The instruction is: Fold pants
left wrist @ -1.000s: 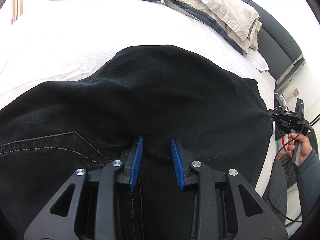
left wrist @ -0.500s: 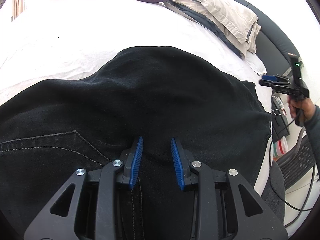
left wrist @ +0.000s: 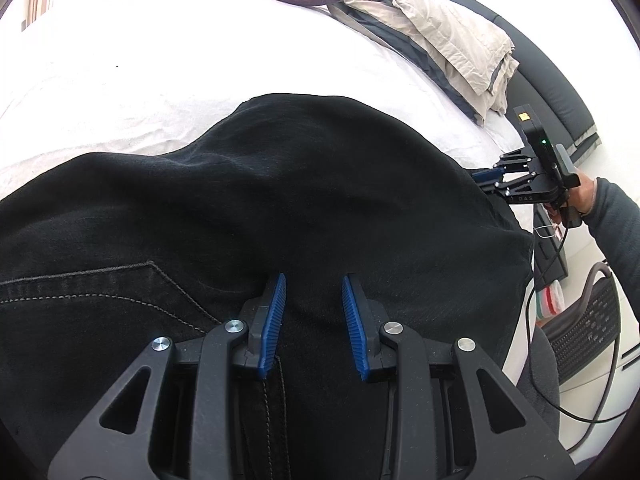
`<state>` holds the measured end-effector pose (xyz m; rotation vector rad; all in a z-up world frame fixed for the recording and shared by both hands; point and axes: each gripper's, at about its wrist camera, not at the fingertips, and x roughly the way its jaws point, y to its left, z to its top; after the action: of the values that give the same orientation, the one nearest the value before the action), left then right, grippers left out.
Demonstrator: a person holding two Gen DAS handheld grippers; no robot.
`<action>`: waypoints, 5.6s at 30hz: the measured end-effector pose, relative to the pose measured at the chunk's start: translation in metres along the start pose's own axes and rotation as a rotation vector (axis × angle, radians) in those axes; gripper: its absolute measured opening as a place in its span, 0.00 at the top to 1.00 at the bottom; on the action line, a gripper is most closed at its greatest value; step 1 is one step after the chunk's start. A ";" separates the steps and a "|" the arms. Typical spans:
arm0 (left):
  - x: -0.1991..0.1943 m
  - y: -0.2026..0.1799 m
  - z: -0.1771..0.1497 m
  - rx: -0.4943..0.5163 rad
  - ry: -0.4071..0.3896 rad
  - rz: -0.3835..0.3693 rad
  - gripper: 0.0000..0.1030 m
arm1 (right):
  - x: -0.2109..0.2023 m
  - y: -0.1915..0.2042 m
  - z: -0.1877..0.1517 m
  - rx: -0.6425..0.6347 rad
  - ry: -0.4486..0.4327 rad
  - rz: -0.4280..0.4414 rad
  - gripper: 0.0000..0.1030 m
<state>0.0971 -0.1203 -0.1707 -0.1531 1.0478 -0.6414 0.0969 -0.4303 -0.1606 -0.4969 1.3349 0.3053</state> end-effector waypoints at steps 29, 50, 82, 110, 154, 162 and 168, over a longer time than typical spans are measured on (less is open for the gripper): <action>-0.021 -0.002 0.008 -0.054 -0.036 0.053 0.72 | -0.008 0.046 0.040 0.030 -0.156 0.022 0.99; -0.032 0.001 0.003 -0.055 -0.069 0.092 0.72 | 0.002 0.025 0.047 0.336 -0.259 0.084 0.82; -0.039 -0.001 -0.027 -0.041 -0.088 0.135 0.72 | 0.001 0.147 0.175 0.487 -0.385 0.619 0.46; -0.027 -0.038 -0.029 0.031 0.013 0.106 0.72 | -0.017 0.070 -0.182 1.267 -0.437 0.387 0.97; -0.056 -0.024 -0.049 0.042 0.003 0.114 0.72 | 0.014 -0.004 -0.287 1.813 -0.793 0.545 1.00; -0.043 -0.078 0.017 0.132 -0.084 -0.046 0.72 | -0.045 0.042 -0.133 1.287 -0.812 0.816 0.60; 0.042 -0.041 0.056 0.036 0.060 -0.102 0.72 | 0.018 0.091 -0.029 1.173 -0.530 0.909 0.75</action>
<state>0.1413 -0.1870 -0.1576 -0.1571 1.0908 -0.7606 0.0327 -0.3685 -0.1980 1.1352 0.9203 0.2990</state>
